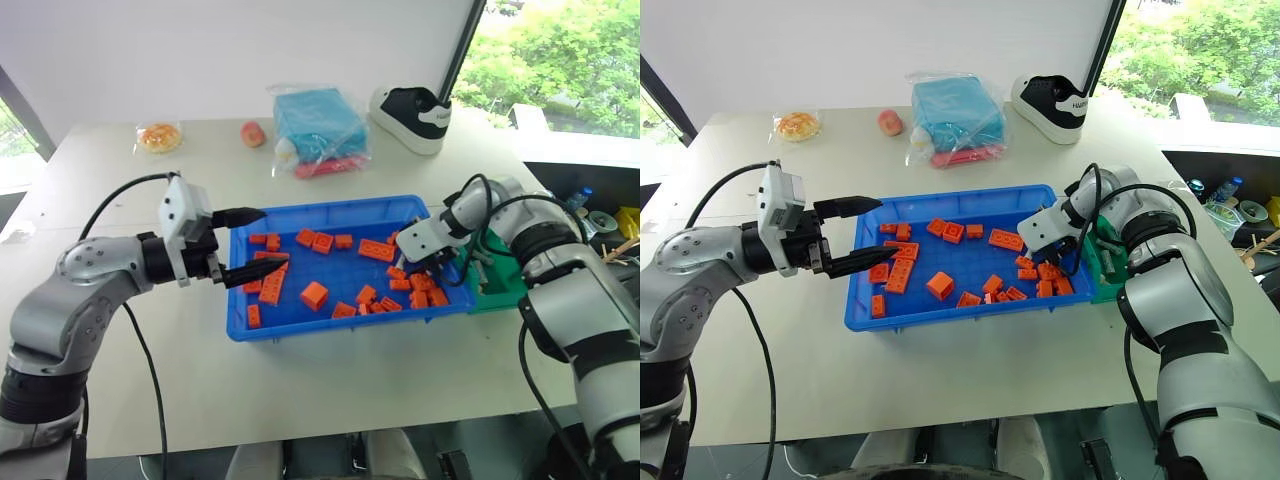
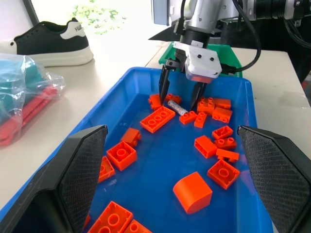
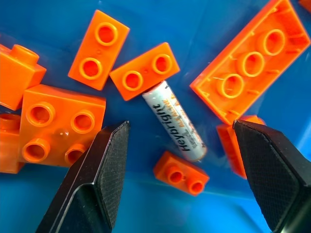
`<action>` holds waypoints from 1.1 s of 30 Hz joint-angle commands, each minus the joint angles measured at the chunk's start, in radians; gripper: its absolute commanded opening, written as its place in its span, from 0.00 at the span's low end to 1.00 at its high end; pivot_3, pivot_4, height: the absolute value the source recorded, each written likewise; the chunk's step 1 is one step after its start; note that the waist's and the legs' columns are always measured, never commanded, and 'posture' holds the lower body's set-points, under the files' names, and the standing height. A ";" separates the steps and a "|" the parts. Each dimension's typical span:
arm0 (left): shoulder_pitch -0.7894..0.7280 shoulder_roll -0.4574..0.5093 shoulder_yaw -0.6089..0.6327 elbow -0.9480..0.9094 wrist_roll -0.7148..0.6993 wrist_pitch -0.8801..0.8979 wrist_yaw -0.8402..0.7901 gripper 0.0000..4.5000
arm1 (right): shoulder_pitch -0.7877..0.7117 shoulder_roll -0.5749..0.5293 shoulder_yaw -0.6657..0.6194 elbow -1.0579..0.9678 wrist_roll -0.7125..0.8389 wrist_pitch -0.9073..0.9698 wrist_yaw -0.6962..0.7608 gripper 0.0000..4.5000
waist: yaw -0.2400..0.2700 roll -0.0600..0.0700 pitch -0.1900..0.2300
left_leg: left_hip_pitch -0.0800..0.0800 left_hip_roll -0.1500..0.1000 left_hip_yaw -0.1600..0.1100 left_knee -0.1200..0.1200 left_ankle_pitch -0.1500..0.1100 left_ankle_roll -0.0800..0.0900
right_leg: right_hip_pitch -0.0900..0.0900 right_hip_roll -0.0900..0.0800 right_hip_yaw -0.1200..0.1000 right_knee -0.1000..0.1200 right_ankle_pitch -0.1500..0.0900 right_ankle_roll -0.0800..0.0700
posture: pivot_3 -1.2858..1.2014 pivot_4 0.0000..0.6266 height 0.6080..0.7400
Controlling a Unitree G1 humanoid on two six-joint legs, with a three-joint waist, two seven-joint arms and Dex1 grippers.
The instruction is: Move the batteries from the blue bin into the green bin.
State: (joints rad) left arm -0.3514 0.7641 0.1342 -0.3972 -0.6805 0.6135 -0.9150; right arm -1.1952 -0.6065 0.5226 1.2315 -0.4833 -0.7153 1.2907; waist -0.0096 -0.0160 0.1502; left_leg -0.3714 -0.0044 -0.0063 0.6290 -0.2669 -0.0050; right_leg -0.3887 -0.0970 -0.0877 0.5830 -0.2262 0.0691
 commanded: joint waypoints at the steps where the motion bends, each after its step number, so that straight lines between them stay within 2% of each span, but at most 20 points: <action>1: -0.026 0.004 0.013 -0.002 0.005 -0.026 -0.007 1.00 | 0.004 0.007 -0.015 0.025 0.012 0.067 0.060 0.77 | 0.001 0.000 0.000 | 0.000 0.000 0.000 0.000 0.000 0.000 | 0.000 0.000 0.000 0.000 0.000 0.000 | 0.52 0.24 0.90; 10: -0.034 -0.001 0.010 0.011 0.017 -0.038 -0.013 1.00 | 0.004 0.019 -0.029 0.015 0.016 0.120 0.088 0.77 | -0.001 -0.001 -0.001 | 0.000 0.000 0.000 0.000 0.000 0.000 | 0.000 0.000 0.000 0.000 0.000 0.000 | 0.52 0.24 0.90; 11: -0.034 -0.002 0.009 0.012 0.019 -0.040 -0.014 1.00 | 0.005 0.019 -0.028 0.015 0.015 0.121 0.091 0.66 | 0.000 -0.001 -0.001 | 0.000 0.000 0.000 0.000 0.000 0.000 | 0.000 0.000 0.000 0.000 0.000 0.000 | 0.52 0.24 0.90; 12: -0.034 -0.002 0.009 0.013 0.020 -0.042 -0.014 1.00 | 0.005 0.019 -0.029 0.014 0.015 0.123 0.093 0.60 | -0.001 -0.001 -0.001 | 0.000 0.000 0.000 0.000 0.000 0.000 | 0.000 0.000 0.000 0.000 0.000 0.000 | 0.52 0.24 0.90; 17: -0.036 -0.006 0.006 0.015 0.022 -0.045 -0.015 1.00 | 0.006 0.027 -0.045 0.011 0.029 0.133 0.087 0.06 | -0.001 -0.001 -0.001 | 0.000 0.000 0.000 0.000 0.000 0.000 | 0.000 0.000 0.000 0.000 0.000 0.001 | 0.52 0.24 0.90; 18: -0.036 -0.006 0.005 0.015 0.023 -0.046 -0.016 1.00 | 0.006 0.028 -0.052 0.009 0.037 0.136 0.088 0.00 | -0.002 -0.001 -0.001 | 0.000 0.000 0.000 0.000 0.000 0.000 | 0.000 0.000 0.000 0.001 0.000 0.001 | 0.52 0.24 0.90; 23: -0.026 -0.004 0.007 0.009 0.018 -0.044 -0.019 1.00 | 0.011 0.025 -0.151 -0.064 0.161 0.241 0.165 0.00 | -0.002 0.000 0.000 | 0.000 0.000 0.000 0.000 0.000 0.000 | 0.000 0.000 0.000 0.001 0.001 0.001 | 0.52 0.24 0.90; 24: -0.022 -0.003 0.009 0.005 0.016 -0.042 -0.020 1.00 | 0.020 0.023 -0.181 -0.107 0.203 0.290 0.194 0.00 | -0.002 0.000 0.000 | 0.000 0.000 0.000 0.000 0.000 0.000 | 0.000 0.000 0.000 0.001 0.001 0.001 | 0.52 0.24 0.90; 27: 0.002 -0.005 0.008 -0.007 0.004 -0.036 -0.026 1.00 | 0.193 -0.038 -0.360 -0.581 0.406 0.701 0.191 0.00 | 0.001 0.001 0.001 | 0.000 0.000 0.000 0.000 0.000 0.000 | 0.000 0.000 0.000 0.001 0.001 0.001 | 0.52 0.24 0.90; 30: 0.009 -0.011 0.000 -0.013 -0.015 -0.025 -0.033 1.00 | 0.411 -0.116 -0.492 -1.036 0.472 1.034 0.103 0.00 | 0.024 0.002 0.001 | -0.002 0.000 -0.001 0.002 0.000 -0.001 | -0.001 -0.002 0.000 0.001 0.003 0.005 | 0.52 0.24 0.90; 33: 0.007 -0.009 -0.016 0.000 -0.009 -0.030 -0.059 1.00 | 0.560 -0.174 -0.606 -1.289 0.489 1.279 -0.015 0.00 | 0.039 0.002 0.000 | -0.002 -0.001 -0.001 0.002 -0.001 -0.001 | 0.000 -0.005 -0.001 0.000 0.002 0.003 | 0.52 0.24 0.90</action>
State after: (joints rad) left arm -0.3293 0.7509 0.1206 -0.3785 -0.6781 0.5891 -0.9587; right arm -0.6529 -0.7539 -0.0005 0.0774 -0.0209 0.4264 1.3430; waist 0.0290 -0.0142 0.1505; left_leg -0.3734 -0.0052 -0.0062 0.6313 -0.2675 -0.0055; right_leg -0.3894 -0.1020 -0.0887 0.5820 -0.2249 0.0704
